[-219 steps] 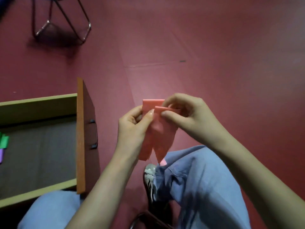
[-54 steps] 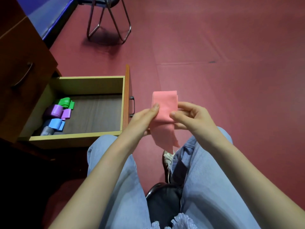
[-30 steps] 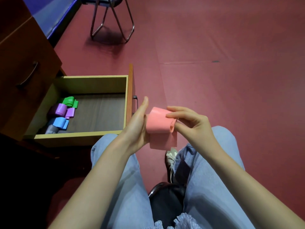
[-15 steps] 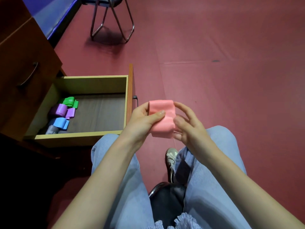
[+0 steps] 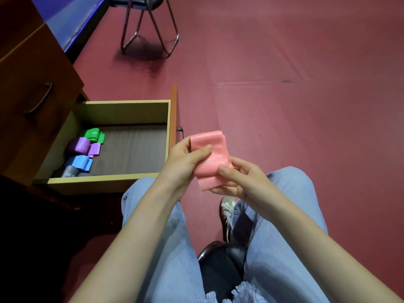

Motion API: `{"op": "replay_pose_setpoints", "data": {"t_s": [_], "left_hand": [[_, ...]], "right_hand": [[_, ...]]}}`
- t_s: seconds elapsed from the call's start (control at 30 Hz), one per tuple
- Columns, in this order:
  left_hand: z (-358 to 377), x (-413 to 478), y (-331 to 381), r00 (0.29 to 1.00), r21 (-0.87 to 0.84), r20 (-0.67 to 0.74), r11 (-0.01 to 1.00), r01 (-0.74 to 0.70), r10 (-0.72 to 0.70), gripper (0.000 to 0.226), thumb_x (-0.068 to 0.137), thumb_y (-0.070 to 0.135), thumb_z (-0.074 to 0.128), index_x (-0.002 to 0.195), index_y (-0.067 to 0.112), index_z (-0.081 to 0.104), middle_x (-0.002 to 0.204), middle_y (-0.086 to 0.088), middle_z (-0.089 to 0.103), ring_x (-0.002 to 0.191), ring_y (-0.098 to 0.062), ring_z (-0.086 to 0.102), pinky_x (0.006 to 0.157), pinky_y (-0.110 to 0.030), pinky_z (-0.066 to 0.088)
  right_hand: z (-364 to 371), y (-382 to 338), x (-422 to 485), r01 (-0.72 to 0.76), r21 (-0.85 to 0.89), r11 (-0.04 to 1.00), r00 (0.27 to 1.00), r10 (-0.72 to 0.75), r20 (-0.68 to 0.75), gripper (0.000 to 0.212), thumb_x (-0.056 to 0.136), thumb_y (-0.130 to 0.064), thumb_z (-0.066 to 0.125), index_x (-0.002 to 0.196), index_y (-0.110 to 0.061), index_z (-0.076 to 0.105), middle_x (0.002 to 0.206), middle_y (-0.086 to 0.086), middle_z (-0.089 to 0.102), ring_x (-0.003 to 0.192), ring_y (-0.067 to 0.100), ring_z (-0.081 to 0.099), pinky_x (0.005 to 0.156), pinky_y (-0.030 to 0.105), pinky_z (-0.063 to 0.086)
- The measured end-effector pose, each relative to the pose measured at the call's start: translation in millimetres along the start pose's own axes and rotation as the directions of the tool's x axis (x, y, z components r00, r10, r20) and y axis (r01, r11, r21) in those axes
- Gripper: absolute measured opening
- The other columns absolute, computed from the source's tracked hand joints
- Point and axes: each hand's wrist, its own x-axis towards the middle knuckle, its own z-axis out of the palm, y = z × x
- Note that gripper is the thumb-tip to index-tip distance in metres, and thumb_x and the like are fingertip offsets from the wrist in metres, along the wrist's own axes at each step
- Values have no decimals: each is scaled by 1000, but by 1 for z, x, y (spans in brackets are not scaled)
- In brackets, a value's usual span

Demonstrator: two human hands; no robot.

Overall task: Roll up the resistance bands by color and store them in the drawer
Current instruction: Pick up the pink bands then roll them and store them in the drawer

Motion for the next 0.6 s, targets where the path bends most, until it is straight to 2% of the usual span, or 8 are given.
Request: {"op": "replay_pose_setpoints", "data": {"t_s": [0.1,0.27,0.33,0.43,0.53,0.6], "left_hand": [[0,0,-1,998,-8,-64,1000,-8,7,9,88,10,52,87,17,58,77,-1,60,69,-10,56,58,-17,51],[6,-1,-2,984,-59,-170,997,-57,47,10,90,18,50,84,20,57,77,0,60,70,-10,57,61,-20,51],[10,-1,-3,973,-30,-218,996,-80,72,9,90,21,51,83,21,57,77,-1,60,70,-13,58,63,-25,52],[13,0,-5,948,25,-284,990,-141,142,7,89,25,52,87,21,58,84,-3,61,79,-18,58,74,-34,51],[14,-1,-7,927,117,-308,975,-187,215,8,89,27,52,85,22,57,85,-3,61,82,-18,58,79,-36,49],[15,-2,-7,930,115,-301,976,-186,212,9,88,27,52,83,22,56,83,-2,61,83,-19,58,80,-38,49]], "right_hand": [[2,1,0,21,-13,1000,999,-20,26,22,78,-3,63,100,-7,61,81,4,68,74,13,68,66,20,56],[6,1,2,26,-62,998,995,-32,-93,13,83,6,54,82,-5,61,67,3,68,59,11,66,62,18,57],[9,0,2,32,-84,996,995,-40,-90,13,83,8,54,81,-3,60,67,4,67,59,12,65,63,19,57],[12,-1,2,47,-84,995,996,-53,-74,8,83,4,55,84,-3,59,73,8,65,63,13,66,65,21,58],[14,-1,2,50,-89,995,995,-57,-80,4,85,0,55,86,0,58,76,8,63,66,12,66,65,22,58],[15,0,3,50,-91,995,993,-59,-103,6,85,0,54,84,-2,59,72,5,64,64,10,66,62,20,57]]}}
